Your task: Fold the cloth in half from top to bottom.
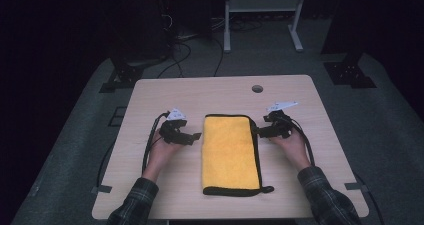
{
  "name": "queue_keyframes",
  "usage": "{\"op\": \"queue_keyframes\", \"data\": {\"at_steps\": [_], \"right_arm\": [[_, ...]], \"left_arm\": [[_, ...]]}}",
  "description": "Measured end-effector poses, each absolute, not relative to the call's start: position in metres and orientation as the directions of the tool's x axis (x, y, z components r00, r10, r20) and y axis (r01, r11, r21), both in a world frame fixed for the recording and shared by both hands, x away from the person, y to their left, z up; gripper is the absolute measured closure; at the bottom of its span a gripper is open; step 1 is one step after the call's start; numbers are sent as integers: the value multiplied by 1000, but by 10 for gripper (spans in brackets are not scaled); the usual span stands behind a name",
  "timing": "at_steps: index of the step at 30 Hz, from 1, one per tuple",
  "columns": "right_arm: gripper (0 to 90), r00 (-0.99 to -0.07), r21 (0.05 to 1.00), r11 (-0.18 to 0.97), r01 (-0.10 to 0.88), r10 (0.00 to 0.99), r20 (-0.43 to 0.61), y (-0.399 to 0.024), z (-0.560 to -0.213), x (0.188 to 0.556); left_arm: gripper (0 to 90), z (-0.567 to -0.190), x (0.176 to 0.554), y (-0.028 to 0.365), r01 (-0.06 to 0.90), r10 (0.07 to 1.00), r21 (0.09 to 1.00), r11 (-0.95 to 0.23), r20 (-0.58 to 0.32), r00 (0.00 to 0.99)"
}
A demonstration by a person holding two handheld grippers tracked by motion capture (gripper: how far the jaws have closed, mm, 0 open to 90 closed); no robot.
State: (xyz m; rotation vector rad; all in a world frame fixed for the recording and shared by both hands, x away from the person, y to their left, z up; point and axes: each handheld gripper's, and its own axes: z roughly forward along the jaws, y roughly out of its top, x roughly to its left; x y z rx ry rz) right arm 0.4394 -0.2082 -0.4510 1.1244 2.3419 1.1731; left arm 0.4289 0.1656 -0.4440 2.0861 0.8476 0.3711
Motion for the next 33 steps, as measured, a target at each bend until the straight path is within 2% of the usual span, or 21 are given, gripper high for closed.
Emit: {"op": "queue_keyframes", "data": {"at_steps": [14,16,25,29,33], "right_arm": [[314,-629,740,358,570,769,113,-196,-465,482],[357,-625,746,355,564,774,103,-196,-469,485],[408,-637,734,380,563,766,92,-197,-478,487],[467,-655,738,411,536,754,56,-191,-478,485],[576,-665,739,406,538,743,75,-190,-478,484]], "left_arm": [[281,-454,480,145,468,720,775,-425,-24,694],[288,-456,486,143,480,725,763,-433,-21,688],[294,-467,499,141,513,741,720,-468,3,671],[299,-471,502,139,514,732,706,-487,9,681],[339,-472,503,139,511,719,710,-485,-9,695]]}}
